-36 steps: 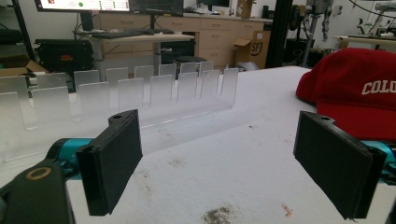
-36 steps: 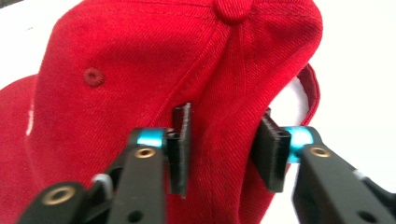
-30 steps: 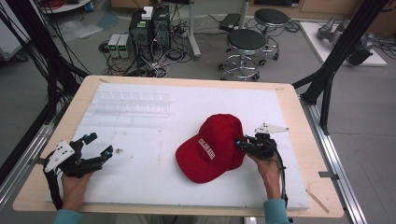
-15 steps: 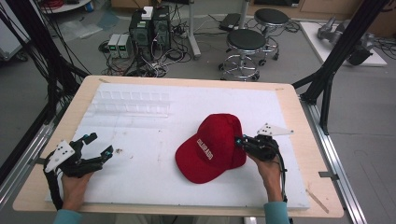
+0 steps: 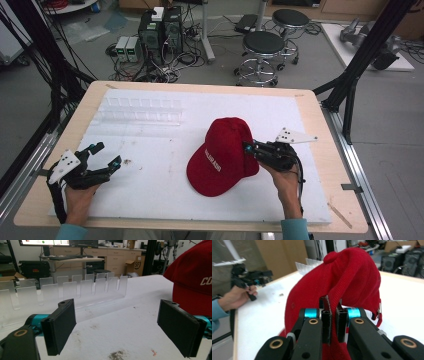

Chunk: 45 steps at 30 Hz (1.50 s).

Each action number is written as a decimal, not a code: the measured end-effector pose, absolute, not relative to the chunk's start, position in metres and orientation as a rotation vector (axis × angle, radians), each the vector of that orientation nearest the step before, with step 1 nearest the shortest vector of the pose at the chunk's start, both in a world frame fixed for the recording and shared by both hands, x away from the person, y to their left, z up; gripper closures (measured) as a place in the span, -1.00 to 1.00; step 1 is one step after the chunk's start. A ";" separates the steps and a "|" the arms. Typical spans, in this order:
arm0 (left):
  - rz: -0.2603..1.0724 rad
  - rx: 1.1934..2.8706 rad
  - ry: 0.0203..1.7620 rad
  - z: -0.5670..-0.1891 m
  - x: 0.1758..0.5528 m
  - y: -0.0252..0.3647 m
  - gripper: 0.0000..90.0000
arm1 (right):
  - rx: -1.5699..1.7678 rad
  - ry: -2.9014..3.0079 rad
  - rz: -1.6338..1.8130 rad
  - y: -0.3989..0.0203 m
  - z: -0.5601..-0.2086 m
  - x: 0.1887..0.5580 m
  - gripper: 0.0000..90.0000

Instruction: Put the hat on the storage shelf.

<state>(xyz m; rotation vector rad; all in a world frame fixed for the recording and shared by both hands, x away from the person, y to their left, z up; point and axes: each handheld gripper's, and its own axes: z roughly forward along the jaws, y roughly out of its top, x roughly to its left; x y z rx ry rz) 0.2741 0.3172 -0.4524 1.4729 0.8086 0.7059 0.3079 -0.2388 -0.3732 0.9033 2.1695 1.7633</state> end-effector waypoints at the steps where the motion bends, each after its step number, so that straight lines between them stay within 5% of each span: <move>1: 0.707 1.480 0.808 -0.452 0.274 0.317 -0.65 | 0.891 2.171 1.774 -0.236 -0.371 0.308 0.94; 15: 0.661 1.524 0.826 -0.448 0.275 0.313 -0.66 | 0.785 2.184 1.893 -0.203 -0.353 0.309 0.94; 27: 0.586 1.540 0.708 -0.407 0.278 0.292 -0.66 | 0.697 2.218 1.927 -0.179 -0.344 0.315 0.94; 45: 0.355 1.582 0.596 -0.364 0.296 0.259 -0.64 | 0.610 2.251 1.941 -0.155 -0.331 0.317 0.94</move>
